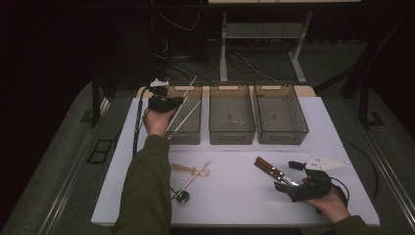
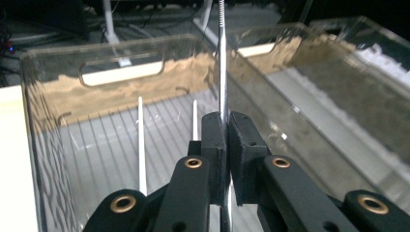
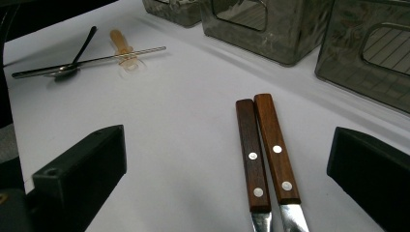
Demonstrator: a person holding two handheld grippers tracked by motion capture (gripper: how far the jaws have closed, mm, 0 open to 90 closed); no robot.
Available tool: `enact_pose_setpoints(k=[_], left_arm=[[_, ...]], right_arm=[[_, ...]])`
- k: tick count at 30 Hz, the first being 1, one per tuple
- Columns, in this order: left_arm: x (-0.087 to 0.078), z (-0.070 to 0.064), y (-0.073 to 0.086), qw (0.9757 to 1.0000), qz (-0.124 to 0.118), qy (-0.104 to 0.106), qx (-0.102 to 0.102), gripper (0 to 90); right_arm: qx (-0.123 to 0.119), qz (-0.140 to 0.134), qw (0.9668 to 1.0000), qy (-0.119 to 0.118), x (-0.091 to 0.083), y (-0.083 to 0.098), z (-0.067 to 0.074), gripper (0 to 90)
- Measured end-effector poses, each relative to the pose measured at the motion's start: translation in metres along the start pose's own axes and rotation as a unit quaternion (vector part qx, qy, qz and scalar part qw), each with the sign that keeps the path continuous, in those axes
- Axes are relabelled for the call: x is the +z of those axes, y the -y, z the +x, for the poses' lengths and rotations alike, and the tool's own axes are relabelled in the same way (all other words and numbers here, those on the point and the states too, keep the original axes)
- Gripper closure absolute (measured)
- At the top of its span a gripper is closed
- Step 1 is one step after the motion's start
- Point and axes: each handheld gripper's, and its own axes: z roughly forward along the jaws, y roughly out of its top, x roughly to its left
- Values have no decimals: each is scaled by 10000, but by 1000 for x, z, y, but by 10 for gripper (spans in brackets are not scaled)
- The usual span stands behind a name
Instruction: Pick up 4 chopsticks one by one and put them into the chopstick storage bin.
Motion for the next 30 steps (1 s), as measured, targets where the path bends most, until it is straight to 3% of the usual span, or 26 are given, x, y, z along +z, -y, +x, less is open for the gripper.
enact_pose_setpoints(k=[3,13,22,30], left_arm=[[1,-1,0,10000,14,-32,-9,837],[-1,-1,0,10000,45,-35,-29,663],[-15,-10,-5,9998,52,24,198,540],[-30,-25,-4,9986,226,279,400,418]], right_arm=[[-5,-5,10000,-8,0,0,0,7],[-7,5,10000,2,0,0,1,7],[-13,29,10000,6,0,0,1,7],[-33,36,10000,16,0,0,2,7]])
